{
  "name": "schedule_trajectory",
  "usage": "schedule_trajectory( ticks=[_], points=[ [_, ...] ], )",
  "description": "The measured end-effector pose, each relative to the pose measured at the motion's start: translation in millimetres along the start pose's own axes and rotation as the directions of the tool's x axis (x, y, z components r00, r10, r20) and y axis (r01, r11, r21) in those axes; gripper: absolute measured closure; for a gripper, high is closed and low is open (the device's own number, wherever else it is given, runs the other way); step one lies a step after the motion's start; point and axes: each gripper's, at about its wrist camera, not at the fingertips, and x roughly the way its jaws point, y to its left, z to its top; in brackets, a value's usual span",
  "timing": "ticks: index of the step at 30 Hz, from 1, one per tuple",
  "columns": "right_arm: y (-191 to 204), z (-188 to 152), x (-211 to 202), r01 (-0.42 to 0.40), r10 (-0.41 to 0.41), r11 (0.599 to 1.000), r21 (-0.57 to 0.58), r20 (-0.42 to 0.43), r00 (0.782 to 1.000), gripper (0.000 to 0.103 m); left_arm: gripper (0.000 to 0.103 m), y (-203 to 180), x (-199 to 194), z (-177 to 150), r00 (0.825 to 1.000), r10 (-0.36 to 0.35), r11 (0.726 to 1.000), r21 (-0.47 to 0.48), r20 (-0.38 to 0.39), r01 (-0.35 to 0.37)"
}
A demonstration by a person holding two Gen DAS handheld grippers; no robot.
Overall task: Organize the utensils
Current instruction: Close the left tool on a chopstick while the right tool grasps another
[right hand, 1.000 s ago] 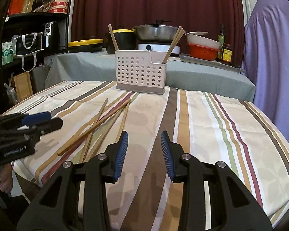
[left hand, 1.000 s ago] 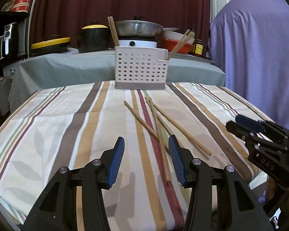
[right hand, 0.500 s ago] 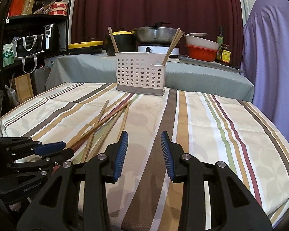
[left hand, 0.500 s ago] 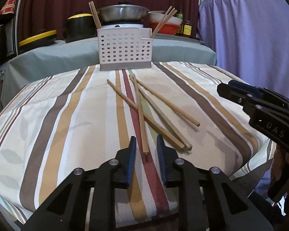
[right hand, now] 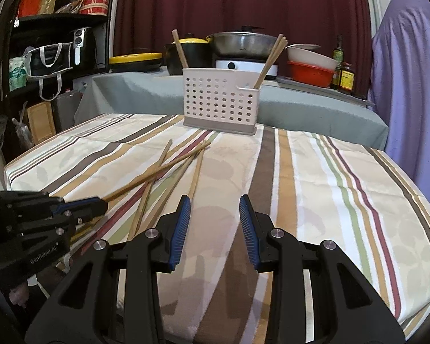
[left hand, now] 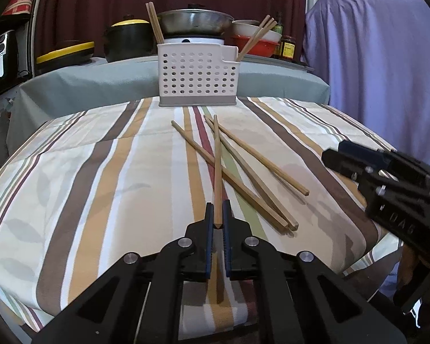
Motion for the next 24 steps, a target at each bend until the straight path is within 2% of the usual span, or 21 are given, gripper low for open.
schedule_trajectory(
  ticks=[9,11,13,18,24],
  points=[
    [13.5,-8.1,17.9,-0.043,0.042,0.999,-0.019,-0.052,0.998,0.070,0.096,5.5,2.9,-0.1,1.000,0.000,1.000,-0.017,-0.012,-0.001],
    [13.8,-10.1,21.4,-0.048,0.047,0.999,-0.015,-0.064,0.997,0.072,0.096,4.8,4.0,-0.6,1.000,-0.002,1.000,-0.015,-0.017,0.002],
    [14.3,-11.5,26.0,-0.056,0.055,0.998,-0.010,-0.083,0.995,0.082,0.096,4.6,5.0,-1.2,1.000,-0.005,1.000,-0.015,-0.021,0.004],
    [15.1,-13.7,31.4,-0.060,0.059,0.998,-0.008,-0.098,0.993,0.084,0.096,4.8,5.9,-2.0,1.000,-0.009,1.000,-0.016,-0.028,0.009],
    [18.2,-15.7,36.4,-0.065,0.063,0.998,-0.018,-0.114,0.992,0.094,0.096,3.9,7.7,-2.6,0.999,-0.009,1.000,-0.016,-0.033,0.009]
  ],
)
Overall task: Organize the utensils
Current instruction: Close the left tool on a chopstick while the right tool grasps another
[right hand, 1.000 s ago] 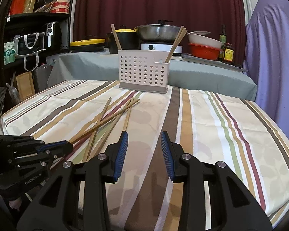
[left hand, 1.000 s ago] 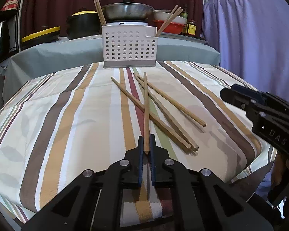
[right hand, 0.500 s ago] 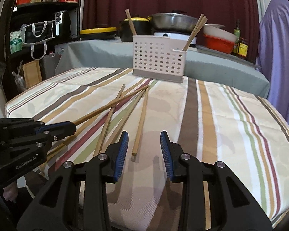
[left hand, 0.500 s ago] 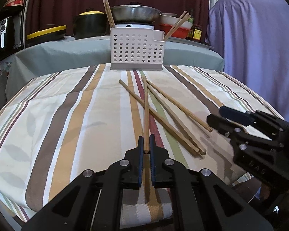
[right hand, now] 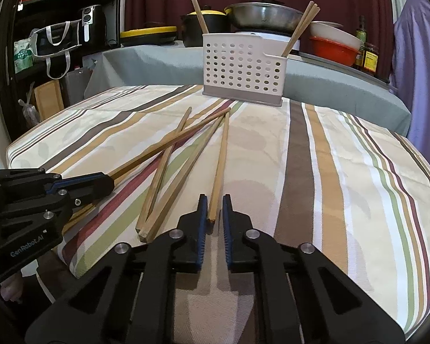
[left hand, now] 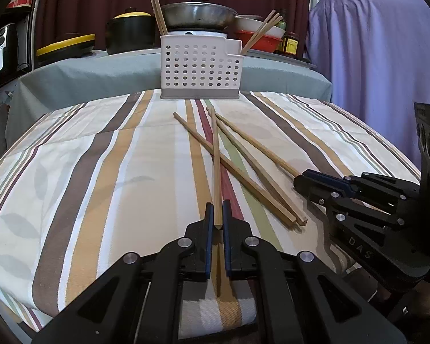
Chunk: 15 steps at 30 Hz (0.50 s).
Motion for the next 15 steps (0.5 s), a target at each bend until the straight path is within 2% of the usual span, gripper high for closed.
schedule_trajectory(
  ticks=[15],
  points=[
    [-7.9,-0.6,-6.2,0.022,-0.023,1.000,0.015,0.014,1.000,0.097,0.095,0.9,-4.4,0.3,1.000,0.009,1.000,-0.003,0.018,-0.009]
  ],
)
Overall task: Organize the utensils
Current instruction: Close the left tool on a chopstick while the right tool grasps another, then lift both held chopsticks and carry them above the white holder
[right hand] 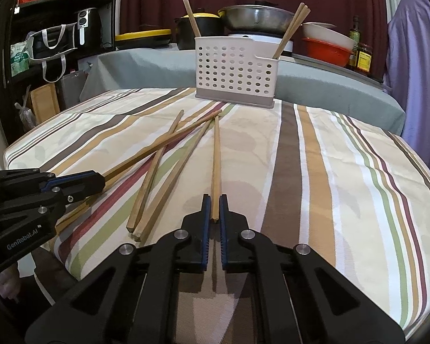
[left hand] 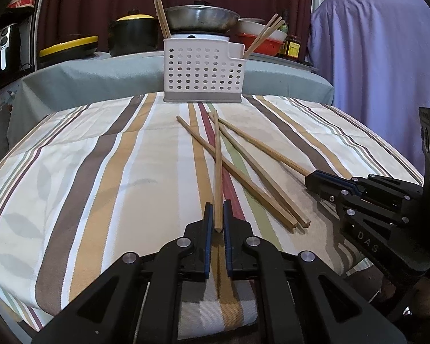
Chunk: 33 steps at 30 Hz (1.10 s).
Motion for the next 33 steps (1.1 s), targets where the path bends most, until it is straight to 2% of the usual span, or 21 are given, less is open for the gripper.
schedule_trajectory(
  ticks=[12,16,24,26,28,33],
  points=[
    [-4.2,2.7,-9.8,0.011,-0.011,1.000,0.003,0.022,1.000,0.097,0.096,-4.2,-2.4,0.9,1.000,-0.003,1.000,0.022,0.012,0.002],
    [-3.7,2.3,-9.6,0.009,-0.009,1.000,0.001,0.022,1.000,0.097,0.089,-4.4,-2.7,0.5,1.000,0.000,1.000,0.022,0.014,0.000],
    [-3.6,2.2,-9.7,0.009,-0.009,1.000,0.003,0.022,1.000,0.097,0.089,-3.3,1.8,-1.3,1.000,-0.001,1.000,0.020,-0.008,0.001],
    [-3.7,2.0,-9.9,0.010,-0.010,1.000,0.003,0.024,1.000,0.097,0.090,-4.0,2.6,-1.9,1.000,-0.002,1.000,0.022,-0.013,0.002],
    [-4.1,2.5,-10.4,0.010,-0.010,1.000,0.003,0.025,1.000,0.097,0.096,-4.4,1.6,-1.6,1.000,0.000,1.000,0.023,-0.006,0.000],
    [-6.0,5.3,-16.2,0.016,-0.016,1.000,0.009,0.040,0.999,0.097,0.096,-6.2,-4.7,1.7,0.999,0.008,0.999,0.036,0.033,-0.009]
  ],
)
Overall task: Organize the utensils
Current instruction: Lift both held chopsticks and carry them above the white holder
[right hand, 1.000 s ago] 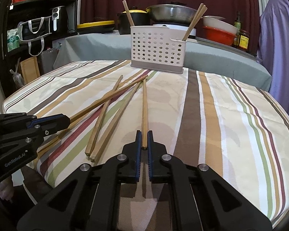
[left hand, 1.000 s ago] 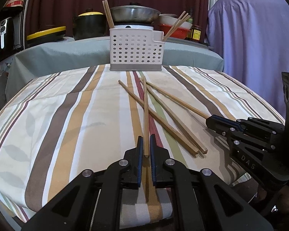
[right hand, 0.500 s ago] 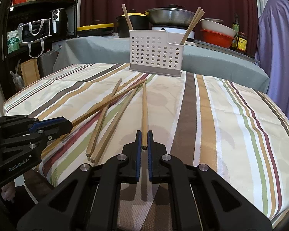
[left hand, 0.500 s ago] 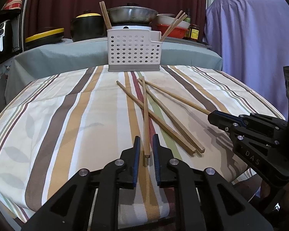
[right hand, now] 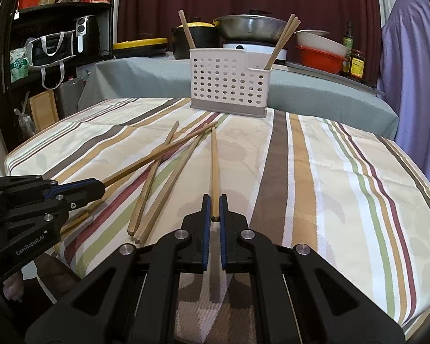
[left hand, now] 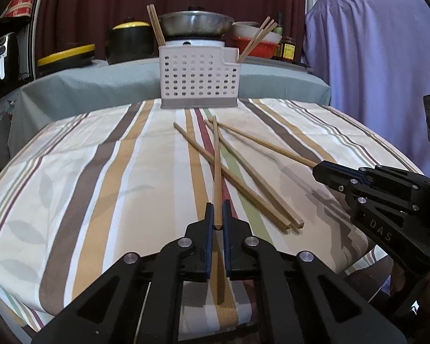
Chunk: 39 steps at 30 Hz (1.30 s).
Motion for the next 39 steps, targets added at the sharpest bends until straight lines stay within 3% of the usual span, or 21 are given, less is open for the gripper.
schedule_trajectory(
  ticks=[11,24,32,39],
  points=[
    [-4.1,31.4,-40.1,0.056,-0.053,0.998,-0.019,0.133,0.990,0.097,0.096,-0.9,-38.1,37.7,0.987,0.009,0.999,0.031,0.163,-0.015],
    [-16.0,86.5,-84.4,0.086,-0.078,0.996,-0.016,0.285,0.955,0.097,0.096,-0.7,-77.7,109.4,0.935,-0.005,0.999,0.046,0.355,-0.012],
    [-25.4,114.2,-97.3,0.078,-0.075,0.997,0.002,0.322,0.944,0.097,0.096,8.7,-95.3,142.0,0.919,0.002,1.000,0.021,0.394,-0.011],
    [-31.1,130.7,-95.5,0.075,-0.071,0.997,0.000,0.340,0.938,0.097,0.096,19.5,-104.8,158.0,0.919,0.013,1.000,-0.012,0.393,-0.008]
  ],
)
